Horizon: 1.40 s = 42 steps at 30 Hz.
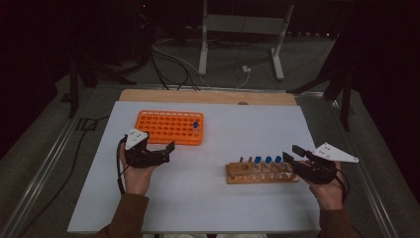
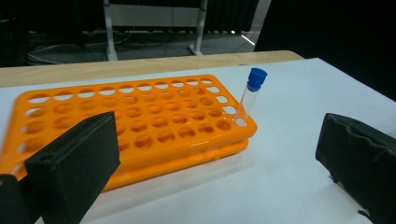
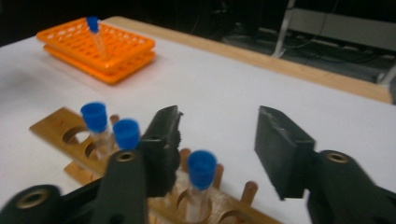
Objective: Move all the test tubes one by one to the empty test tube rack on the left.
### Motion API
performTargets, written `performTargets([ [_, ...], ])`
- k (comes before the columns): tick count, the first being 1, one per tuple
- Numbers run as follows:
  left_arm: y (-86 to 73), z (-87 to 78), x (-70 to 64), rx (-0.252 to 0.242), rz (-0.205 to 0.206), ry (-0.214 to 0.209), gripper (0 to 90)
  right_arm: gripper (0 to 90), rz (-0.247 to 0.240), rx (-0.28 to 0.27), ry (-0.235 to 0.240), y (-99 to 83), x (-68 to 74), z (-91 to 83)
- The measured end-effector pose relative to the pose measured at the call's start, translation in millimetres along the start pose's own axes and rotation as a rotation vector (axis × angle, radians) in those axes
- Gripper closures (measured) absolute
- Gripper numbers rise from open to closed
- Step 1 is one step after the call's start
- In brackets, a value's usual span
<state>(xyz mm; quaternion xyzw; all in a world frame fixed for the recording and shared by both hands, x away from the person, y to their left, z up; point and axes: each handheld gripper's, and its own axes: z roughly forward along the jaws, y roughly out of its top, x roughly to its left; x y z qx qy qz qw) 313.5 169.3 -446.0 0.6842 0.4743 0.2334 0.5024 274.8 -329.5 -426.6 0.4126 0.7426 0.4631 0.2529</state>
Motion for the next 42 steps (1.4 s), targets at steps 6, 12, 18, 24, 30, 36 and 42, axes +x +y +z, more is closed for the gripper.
performTargets([
  [6,-3.8,-28.6,7.6,-0.038,-0.019,0.014,0.8,63.3,0.005,0.029,0.037,-5.5,0.1,2.4],
  [12,-11.8,-39.1,7.4,-0.062,-0.004,0.014,0.8,74.8,-0.006,0.067,0.067,-13.7,1.6,10.8],
  [18,-15.3,-39.6,7.8,-0.05,-0.003,0.01,0.8,74.6,0.015,0.064,0.076,-19.7,0.2,13.6],
  [24,-15.1,-42.9,7.1,-0.059,0.0,0.008,0.8,76.3,0.025,0.096,0.076,-26.5,0.5,19.8],
  [30,-13.3,-45.3,7.8,-0.069,0.01,0.01,0.8,77.2,0.024,0.098,0.073,-25.9,2.8,19.2],
  [36,-12.5,-45.8,7.9,-0.072,0.016,0.009,0.8,77.2,0.023,0.081,0.078,-20.1,2.9,14.4],
  [42,-13.3,-45.3,8.2,-0.071,0.018,0.006,0.8,77.3,0.047,0.066,0.072,-11.3,0.9,7.4],
])
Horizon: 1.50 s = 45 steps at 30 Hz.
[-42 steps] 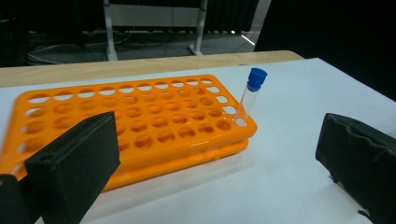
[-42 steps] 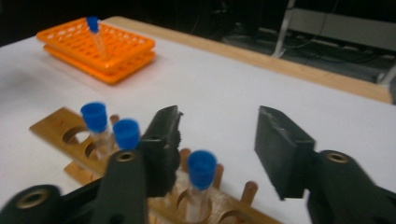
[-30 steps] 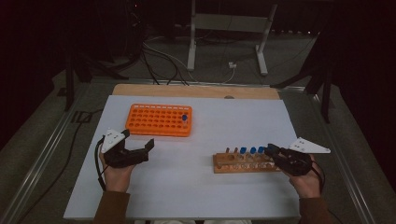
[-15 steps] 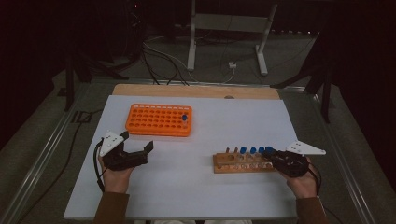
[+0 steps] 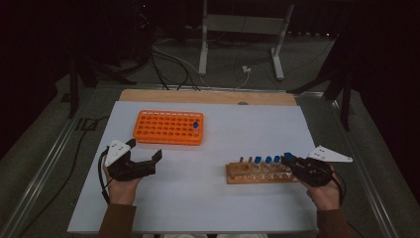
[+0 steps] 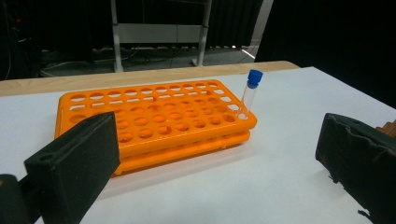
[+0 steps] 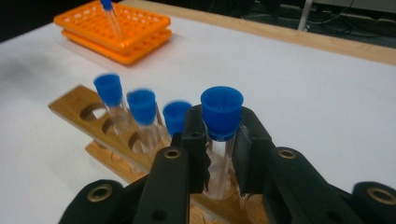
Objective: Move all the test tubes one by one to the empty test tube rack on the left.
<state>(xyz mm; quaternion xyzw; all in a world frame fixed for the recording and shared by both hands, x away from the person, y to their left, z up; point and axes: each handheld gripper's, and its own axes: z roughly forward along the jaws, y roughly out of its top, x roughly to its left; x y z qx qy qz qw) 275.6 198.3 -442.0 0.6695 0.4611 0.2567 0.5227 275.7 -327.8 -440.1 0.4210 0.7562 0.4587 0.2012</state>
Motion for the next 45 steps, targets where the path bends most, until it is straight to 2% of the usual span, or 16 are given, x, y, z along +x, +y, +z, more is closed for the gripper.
performTargets([
  [10,0.9,3.8,-5.4,0.013,0.007,-0.02,0.8,77.4,0.019,-0.027,-0.022,24.9,-2.6,-14.7],
  [17,5.7,4.2,-5.5,-0.025,0.013,-0.034,0.8,77.4,0.032,-0.02,-0.024,36.7,-4.2,-16.3],
  [19,7.9,5.2,-5.4,-0.024,0.012,-0.038,0.8,77.4,0.029,-0.033,-0.019,41.8,-3.9,-17.2],
  [22,11.7,6.4,-7.7,-0.035,0.029,-0.052,0.8,77.4,0.021,-0.041,-0.028,50.5,-3.2,-17.4],
  [25,16.5,8.8,-14.6,-0.044,0.064,-0.073,0.8,77.4,0.006,-0.052,-0.035,58.7,-2.0,-15.1],
  [29,22.0,12.7,-22.4,-0.055,0.069,-0.096,0.8,77.4,0.004,-0.072,-0.043,70.7,0.7,-7.6],
  [33,27.5,15.9,-27.6,-0.047,0.058,-0.122,0.8,77.3,-0.002,-0.099,-0.021,80.7,7.9,1.3],
  [35,30.0,18.0,-31.2,-0.042,0.068,-0.133,0.8,77.3,-0.004,-0.11,0.013,85.7,13.5,6.2],
  [45,36.9,28.9,-50.0,-0.041,0.096,-0.171,0.9,77.3,-0.064,-0.12,0.072,108.5,49.0,29.2],
])
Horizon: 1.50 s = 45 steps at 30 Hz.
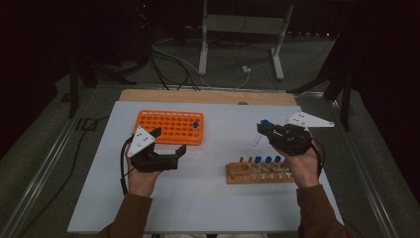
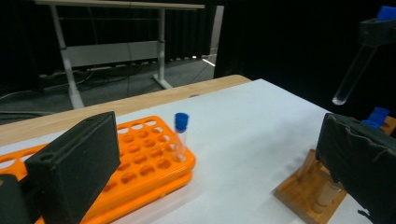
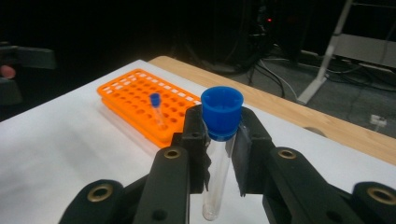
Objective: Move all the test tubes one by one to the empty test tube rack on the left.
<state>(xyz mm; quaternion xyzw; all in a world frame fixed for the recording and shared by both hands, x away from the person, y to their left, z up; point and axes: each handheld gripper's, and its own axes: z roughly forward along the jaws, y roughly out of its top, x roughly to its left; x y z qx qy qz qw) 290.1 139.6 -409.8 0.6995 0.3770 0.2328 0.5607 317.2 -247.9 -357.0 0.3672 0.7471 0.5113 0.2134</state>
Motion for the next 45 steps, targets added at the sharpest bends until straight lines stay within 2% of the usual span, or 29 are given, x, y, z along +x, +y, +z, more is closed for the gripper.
performTargets([
  [16,10.5,28.5,-26.5,0.011,0.04,-0.067,1.3,77.3,-0.034,0.014,0.071,8.8,30.7,24.9],
  [24,12.0,39.4,-39.0,0.029,0.06,-0.108,4.7,77.2,-0.041,0.019,0.104,9.9,42.2,33.6],
  [28,13.0,43.4,-43.4,0.037,0.057,-0.131,6.8,77.3,-0.043,0.018,0.12,10.9,47.6,37.9],
  [32,13.4,48.7,-51.5,0.056,0.086,-0.152,11.9,77.2,-0.047,0.021,0.137,11.7,53.7,42.1],
  [38,13.8,54.9,-59.8,0.063,0.101,-0.185,18.1,77.2,-0.049,0.023,0.159,12.3,61.6,47.5],
  [42,14.4,57.6,-66.0,0.068,0.131,-0.19,25.4,77.2,-0.046,0.026,0.178,12.0,66.0,50.4],
  [45,15.1,58.7,-67.6,0.066,0.145,-0.187,34.9,77.2,-0.044,0.031,0.199,11.1,69.1,52.5],
])
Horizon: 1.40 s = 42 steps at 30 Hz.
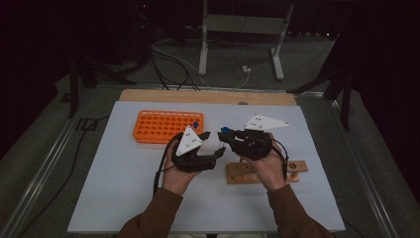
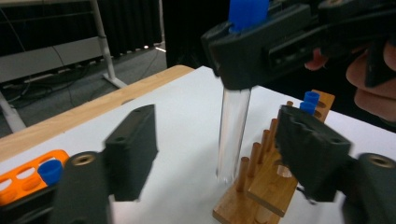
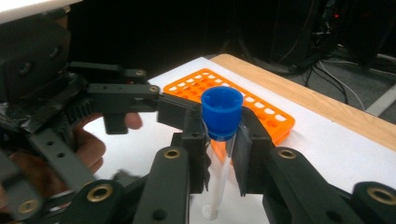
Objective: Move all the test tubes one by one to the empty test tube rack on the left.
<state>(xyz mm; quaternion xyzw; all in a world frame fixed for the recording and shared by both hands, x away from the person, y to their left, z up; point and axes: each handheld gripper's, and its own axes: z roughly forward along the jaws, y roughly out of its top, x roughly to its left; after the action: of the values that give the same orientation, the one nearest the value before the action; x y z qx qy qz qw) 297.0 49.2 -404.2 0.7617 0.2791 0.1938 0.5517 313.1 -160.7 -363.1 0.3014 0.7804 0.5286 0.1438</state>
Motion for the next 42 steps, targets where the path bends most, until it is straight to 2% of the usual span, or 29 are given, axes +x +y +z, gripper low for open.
performTargets([
  [5,-0.4,1.2,-0.1,-0.006,0.009,-0.021,54.3,77.3,-0.002,0.007,0.026,-1.2,4.2,3.8],
  [11,-1.2,1.7,0.2,0.003,0.024,-0.041,71.0,77.3,-0.007,0.013,0.036,-2.3,7.1,6.5],
  [14,-1.4,2.0,-0.5,0.012,0.039,-0.049,77.2,77.2,-0.012,0.018,0.032,-2.5,7.1,7.0],
  [19,-1.4,2.6,-0.7,0.01,0.053,-0.034,78.2,75.5,-0.008,0.013,0.035,-2.8,5.9,5.7],
  [23,-2.6,1.4,5.3,0.017,0.042,-0.009,78.2,58.0,0.01,-0.026,0.031,-2.6,0.5,-1.5],
  [27,-2.0,-3.8,13.0,0.005,0.019,0.014,78.2,39.2,0.03,-0.047,0.002,-2.7,-7.6,-11.6],
  [32,-1.8,-10.4,20.1,-0.003,0.004,0.037,78.2,20.1,0.023,-0.061,-0.074,-9.3,-16.7,-25.4],
  [35,-1.8,-14.2,24.9,-0.008,-0.004,0.053,78.2,14.6,0.031,-0.064,-0.116,-15.0,-23.3,-33.8],
  [38,-2.3,-16.6,29.3,-0.008,-0.007,0.065,78.3,9.8,0.04,-0.065,-0.138,-19.9,-30.0,-41.0],
  [42,-3.2,-19.3,35.1,-0.002,-0.002,0.084,78.2,7.3,0.041,-0.053,-0.173,-26.9,-37.4,-49.7],
])
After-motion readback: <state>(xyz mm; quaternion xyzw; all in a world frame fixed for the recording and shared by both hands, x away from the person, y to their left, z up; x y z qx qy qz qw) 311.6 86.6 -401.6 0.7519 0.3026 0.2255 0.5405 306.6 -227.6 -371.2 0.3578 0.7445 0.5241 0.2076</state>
